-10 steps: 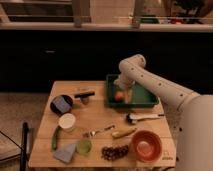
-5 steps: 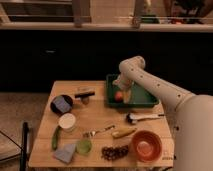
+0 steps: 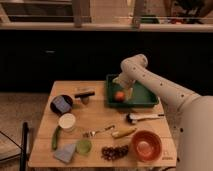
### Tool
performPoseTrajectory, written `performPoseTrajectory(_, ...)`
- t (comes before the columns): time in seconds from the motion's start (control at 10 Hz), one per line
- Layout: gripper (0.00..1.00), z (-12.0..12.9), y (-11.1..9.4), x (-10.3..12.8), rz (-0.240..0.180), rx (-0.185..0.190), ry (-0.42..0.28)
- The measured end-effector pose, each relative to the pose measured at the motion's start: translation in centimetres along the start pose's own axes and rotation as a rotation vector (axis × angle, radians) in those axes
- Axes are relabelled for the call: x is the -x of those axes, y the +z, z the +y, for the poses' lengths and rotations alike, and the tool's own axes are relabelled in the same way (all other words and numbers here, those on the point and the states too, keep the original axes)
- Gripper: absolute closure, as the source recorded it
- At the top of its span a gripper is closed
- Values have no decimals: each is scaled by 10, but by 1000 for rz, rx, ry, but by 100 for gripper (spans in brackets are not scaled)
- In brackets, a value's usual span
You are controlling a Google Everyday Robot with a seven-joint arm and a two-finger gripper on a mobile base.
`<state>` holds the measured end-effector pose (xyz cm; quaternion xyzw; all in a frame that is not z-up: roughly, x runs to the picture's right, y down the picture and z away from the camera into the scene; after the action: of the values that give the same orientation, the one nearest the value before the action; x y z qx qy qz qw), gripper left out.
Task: Place apple in table surface
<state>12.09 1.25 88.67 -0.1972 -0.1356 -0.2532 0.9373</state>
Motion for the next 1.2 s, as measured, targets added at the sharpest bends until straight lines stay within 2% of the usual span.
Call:
performPoseTrajectory(0.2, 20, 0, 7, -2, 1, -19, -57)
performPoseTrajectory(0.5, 20, 3, 20, -9, 2, -32, -103)
performPoseTrajectory(1.2, 20, -1, 52, -15, -27, -19, -151)
